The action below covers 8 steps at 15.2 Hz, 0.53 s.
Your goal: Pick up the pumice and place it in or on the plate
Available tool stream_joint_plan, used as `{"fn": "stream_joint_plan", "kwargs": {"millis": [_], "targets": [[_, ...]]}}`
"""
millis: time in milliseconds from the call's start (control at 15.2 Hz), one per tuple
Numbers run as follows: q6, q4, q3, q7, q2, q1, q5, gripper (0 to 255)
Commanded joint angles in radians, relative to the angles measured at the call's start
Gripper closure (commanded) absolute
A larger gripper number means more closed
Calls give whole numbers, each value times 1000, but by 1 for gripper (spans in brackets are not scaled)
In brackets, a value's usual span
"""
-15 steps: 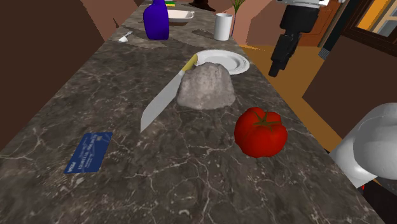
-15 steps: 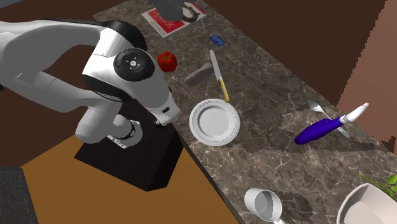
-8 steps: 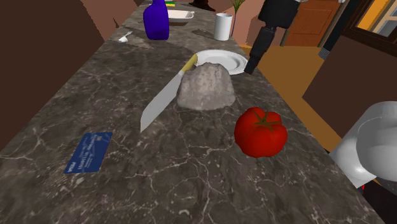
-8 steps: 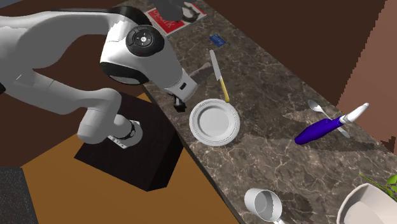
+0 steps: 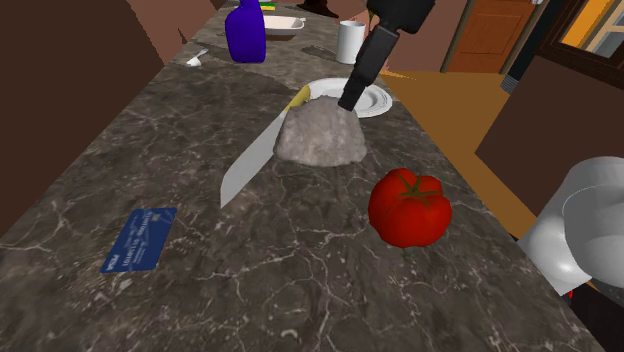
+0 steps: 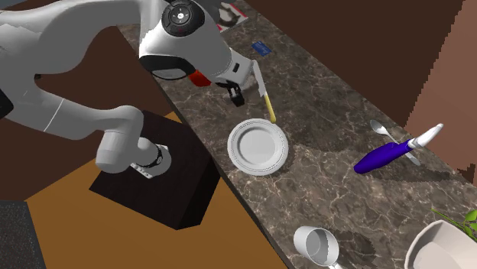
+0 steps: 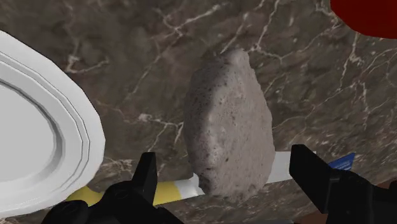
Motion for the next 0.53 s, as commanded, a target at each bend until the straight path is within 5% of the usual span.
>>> {"fn": "stream_joint_plan", "kwargs": {"millis": [0, 462], "targets": [[48, 20, 13, -35, 22, 27, 25, 0], [150, -17, 46, -54, 62, 46, 51, 0]]}}
